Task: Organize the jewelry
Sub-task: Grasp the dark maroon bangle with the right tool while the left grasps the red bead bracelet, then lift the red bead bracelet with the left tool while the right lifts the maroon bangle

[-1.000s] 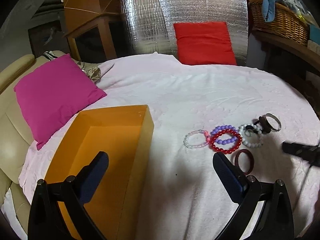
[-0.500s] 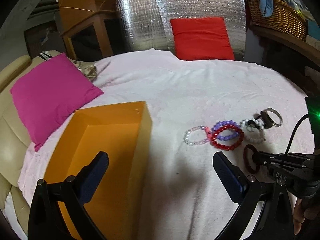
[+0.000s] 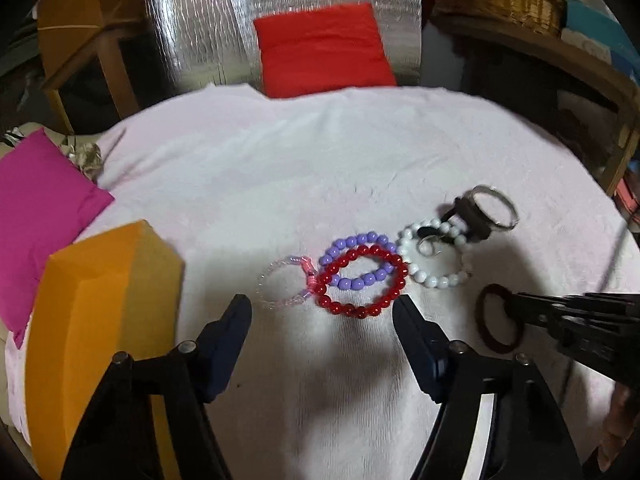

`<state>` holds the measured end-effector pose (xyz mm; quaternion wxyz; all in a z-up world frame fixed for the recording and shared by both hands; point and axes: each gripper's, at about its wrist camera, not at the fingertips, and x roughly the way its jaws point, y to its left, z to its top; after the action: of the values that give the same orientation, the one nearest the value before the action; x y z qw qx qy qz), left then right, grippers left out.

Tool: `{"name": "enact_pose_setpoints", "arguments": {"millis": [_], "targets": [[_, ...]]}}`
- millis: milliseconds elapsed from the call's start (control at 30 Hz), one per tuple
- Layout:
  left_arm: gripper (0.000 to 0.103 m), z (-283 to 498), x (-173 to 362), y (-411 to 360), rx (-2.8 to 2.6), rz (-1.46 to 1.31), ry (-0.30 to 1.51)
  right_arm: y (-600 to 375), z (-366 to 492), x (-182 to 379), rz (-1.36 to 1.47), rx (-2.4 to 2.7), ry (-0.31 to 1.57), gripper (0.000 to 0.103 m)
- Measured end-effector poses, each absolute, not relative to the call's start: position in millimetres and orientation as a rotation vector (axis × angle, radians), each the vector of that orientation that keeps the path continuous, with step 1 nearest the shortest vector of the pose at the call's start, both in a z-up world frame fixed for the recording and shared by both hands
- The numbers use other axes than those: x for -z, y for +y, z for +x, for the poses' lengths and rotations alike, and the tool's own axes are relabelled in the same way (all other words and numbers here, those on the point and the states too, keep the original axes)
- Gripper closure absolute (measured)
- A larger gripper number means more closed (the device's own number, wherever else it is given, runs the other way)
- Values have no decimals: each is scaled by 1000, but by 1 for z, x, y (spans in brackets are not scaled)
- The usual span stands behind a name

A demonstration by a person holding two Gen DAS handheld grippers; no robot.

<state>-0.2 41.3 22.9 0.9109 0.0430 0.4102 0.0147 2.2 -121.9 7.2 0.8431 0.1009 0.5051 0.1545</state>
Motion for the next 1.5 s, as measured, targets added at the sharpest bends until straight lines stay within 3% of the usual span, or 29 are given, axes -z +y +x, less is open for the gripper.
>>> {"name": "enact_pose_setpoints", "arguments": {"millis": [100, 233, 467, 533, 633, 1167, 1233, 1300, 1333, 1400, 1467, 1500], "targets": [[29, 11, -15, 48, -53, 65, 862, -125, 1, -7, 220, -323, 1077, 97], [56, 20, -4, 55, -30, -1, 893, -125, 0, -4, 227, -316, 1081, 97], [64, 28, 8, 47, 16, 31, 895, -120, 1, -2, 225, -304, 1077, 97], [81, 27, 8, 50, 42, 0, 899, -119, 0, -2, 221, -301, 1073, 97], [93, 25, 10, 51, 91, -37, 917, -117, 0, -1, 217, -300, 1070, 97], [93, -18, 3, 43, 171, 39, 977, -118, 1, 2, 219, -303, 1069, 95], [85, -14, 3, 43, 151, 59, 976, -117, 1, 2, 217, -297, 1066, 95], [55, -12, 4, 42, 130, 78, 965, -115, 2, 2, 209, -295, 1063, 95], [53, -13, 4, 41, 119, 89, 953, -115, 2, 2, 207, -294, 1061, 95], [53, -11, 6, 40, 125, 91, 954, -114, 2, 1, 204, -294, 1059, 95], [63, -10, 8, 39, 138, 76, 952, -113, 1, 1, 198, -293, 1055, 95], [76, -9, 7, 40, 152, 63, 950, -112, 1, 1, 194, -293, 1053, 95]]}}
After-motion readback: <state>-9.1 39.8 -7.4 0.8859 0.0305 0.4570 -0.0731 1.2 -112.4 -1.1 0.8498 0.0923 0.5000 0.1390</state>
